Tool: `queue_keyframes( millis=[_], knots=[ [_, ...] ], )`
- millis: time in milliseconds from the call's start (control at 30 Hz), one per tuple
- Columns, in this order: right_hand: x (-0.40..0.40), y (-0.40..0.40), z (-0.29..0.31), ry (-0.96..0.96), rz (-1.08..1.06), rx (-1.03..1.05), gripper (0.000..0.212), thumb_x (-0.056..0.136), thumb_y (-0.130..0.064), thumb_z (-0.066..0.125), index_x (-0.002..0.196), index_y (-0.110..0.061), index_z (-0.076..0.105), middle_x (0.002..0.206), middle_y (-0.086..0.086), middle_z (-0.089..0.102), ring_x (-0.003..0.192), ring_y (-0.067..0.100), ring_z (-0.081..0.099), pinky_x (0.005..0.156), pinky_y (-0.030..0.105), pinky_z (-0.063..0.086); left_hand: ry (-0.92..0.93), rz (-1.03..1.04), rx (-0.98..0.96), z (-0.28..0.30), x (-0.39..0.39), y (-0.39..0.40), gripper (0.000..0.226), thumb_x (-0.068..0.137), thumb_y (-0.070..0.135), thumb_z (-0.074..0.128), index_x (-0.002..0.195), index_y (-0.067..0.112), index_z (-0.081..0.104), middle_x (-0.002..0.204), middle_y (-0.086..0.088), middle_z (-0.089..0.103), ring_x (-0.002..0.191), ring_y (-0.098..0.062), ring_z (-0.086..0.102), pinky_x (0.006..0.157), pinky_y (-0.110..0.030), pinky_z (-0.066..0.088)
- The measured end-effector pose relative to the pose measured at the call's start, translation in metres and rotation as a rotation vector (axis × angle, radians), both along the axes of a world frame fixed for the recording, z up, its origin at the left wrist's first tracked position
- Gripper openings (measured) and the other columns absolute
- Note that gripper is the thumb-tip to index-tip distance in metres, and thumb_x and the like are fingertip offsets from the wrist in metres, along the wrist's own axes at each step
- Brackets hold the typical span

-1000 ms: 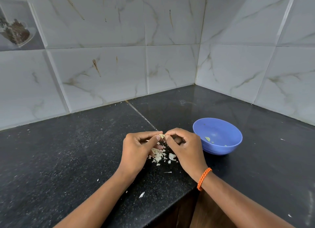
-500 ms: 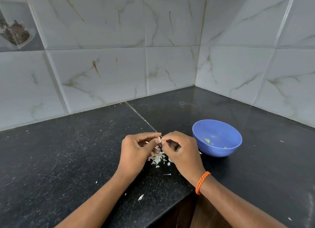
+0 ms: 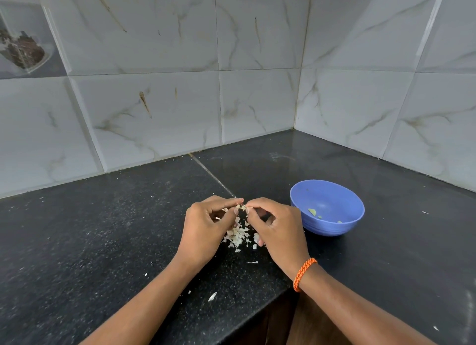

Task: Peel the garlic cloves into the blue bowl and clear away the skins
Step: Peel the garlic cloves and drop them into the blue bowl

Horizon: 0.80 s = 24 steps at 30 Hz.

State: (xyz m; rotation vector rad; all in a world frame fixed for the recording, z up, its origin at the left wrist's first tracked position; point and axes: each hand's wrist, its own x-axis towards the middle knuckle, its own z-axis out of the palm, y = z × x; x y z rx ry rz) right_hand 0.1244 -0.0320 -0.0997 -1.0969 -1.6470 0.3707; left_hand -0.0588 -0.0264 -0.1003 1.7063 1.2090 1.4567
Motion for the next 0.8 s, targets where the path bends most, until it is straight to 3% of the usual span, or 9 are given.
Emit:
queue_keyframes(
  millis=[100, 233, 333, 433, 500, 600, 667, 800],
  knots=[
    [-0.001, 0.001, 0.000, -0.012, -0.017, -0.012, 0.011, 0.101, -0.020, 0.071, 0.099, -0.026, 0.079, 0.060, -0.005, 0.069, 0.044, 0.015, 0.063, 0.048, 0.026, 0.053, -0.004, 0.018, 0.001, 0.000, 0.000, 0.001, 0.023, 0.102, 0.010, 0.074, 0.114, 0.026, 0.086, 0.100, 0.009, 0.079, 0.073, -0.018, 0.074, 0.076, -0.044, 0.065],
    [0.000, 0.003, -0.001, -0.036, -0.070, -0.007, 0.011, 0.100, -0.021, 0.071, 0.096, -0.029, 0.077, 0.063, -0.011, 0.067, 0.056, 0.012, 0.066, 0.050, 0.032, 0.057, -0.003, 0.030, 0.001, 0.001, 0.002, -0.001, 0.023, 0.102, 0.009, 0.073, 0.112, 0.026, 0.086, 0.099, 0.008, 0.079, 0.069, -0.018, 0.074, 0.072, -0.045, 0.065],
    [0.002, 0.004, -0.001, -0.033, -0.098, 0.008, 0.014, 0.098, -0.017, 0.071, 0.092, -0.028, 0.077, 0.067, -0.013, 0.067, 0.061, 0.010, 0.065, 0.050, 0.026, 0.054, -0.014, 0.056, 0.005, 0.001, -0.001, 0.000, 0.026, 0.101, 0.008, 0.075, 0.114, 0.028, 0.086, 0.097, 0.009, 0.080, 0.066, -0.019, 0.074, 0.067, -0.042, 0.062],
    [0.001, 0.005, -0.001, -0.062, -0.101, 0.020, 0.016, 0.100, -0.016, 0.068, 0.092, -0.028, 0.074, 0.081, -0.013, 0.069, 0.069, 0.010, 0.063, 0.058, 0.018, 0.047, 0.014, 0.071, 0.007, 0.001, -0.003, 0.000, 0.030, 0.100, 0.009, 0.076, 0.119, 0.031, 0.084, 0.100, 0.013, 0.082, 0.068, -0.023, 0.075, 0.068, -0.045, 0.064],
    [-0.001, 0.005, -0.001, -0.082, -0.049, 0.024, 0.015, 0.104, -0.018, 0.064, 0.098, -0.030, 0.071, 0.096, -0.015, 0.066, 0.084, 0.009, 0.065, 0.068, 0.025, 0.054, 0.033, 0.073, 0.008, 0.003, -0.003, -0.002, 0.027, 0.099, 0.011, 0.078, 0.117, 0.030, 0.084, 0.099, 0.014, 0.083, 0.070, -0.022, 0.076, 0.071, -0.050, 0.065],
    [-0.002, 0.003, 0.000, -0.108, 0.013, 0.044, 0.015, 0.107, -0.022, 0.058, 0.113, -0.030, 0.069, 0.113, -0.016, 0.060, 0.101, 0.009, 0.064, 0.080, 0.032, 0.056, 0.082, 0.075, 0.035, 0.006, 0.000, -0.006, 0.021, 0.098, 0.013, 0.080, 0.109, 0.030, 0.084, 0.094, 0.017, 0.082, 0.070, -0.016, 0.077, 0.071, -0.047, 0.066],
    [-0.002, 0.002, 0.001, -0.105, 0.040, 0.035, 0.013, 0.106, -0.028, 0.061, 0.117, -0.031, 0.068, 0.117, -0.016, 0.056, 0.099, 0.008, 0.065, 0.078, 0.033, 0.056, 0.112, 0.079, 0.049, 0.008, 0.001, -0.007, 0.018, 0.097, 0.015, 0.082, 0.107, 0.030, 0.085, 0.090, 0.018, 0.082, 0.072, -0.015, 0.077, 0.071, -0.046, 0.066],
    [-0.002, 0.003, 0.001, -0.117, 0.024, 0.039, 0.004, 0.102, -0.032, 0.068, 0.103, -0.029, 0.070, 0.113, -0.018, 0.055, 0.096, 0.008, 0.065, 0.076, 0.032, 0.057, 0.106, 0.069, 0.065, 0.010, 0.004, -0.011, 0.017, 0.094, 0.014, 0.085, 0.100, 0.030, 0.084, 0.087, 0.015, 0.081, 0.074, -0.014, 0.078, 0.071, -0.045, 0.066]
  ],
)
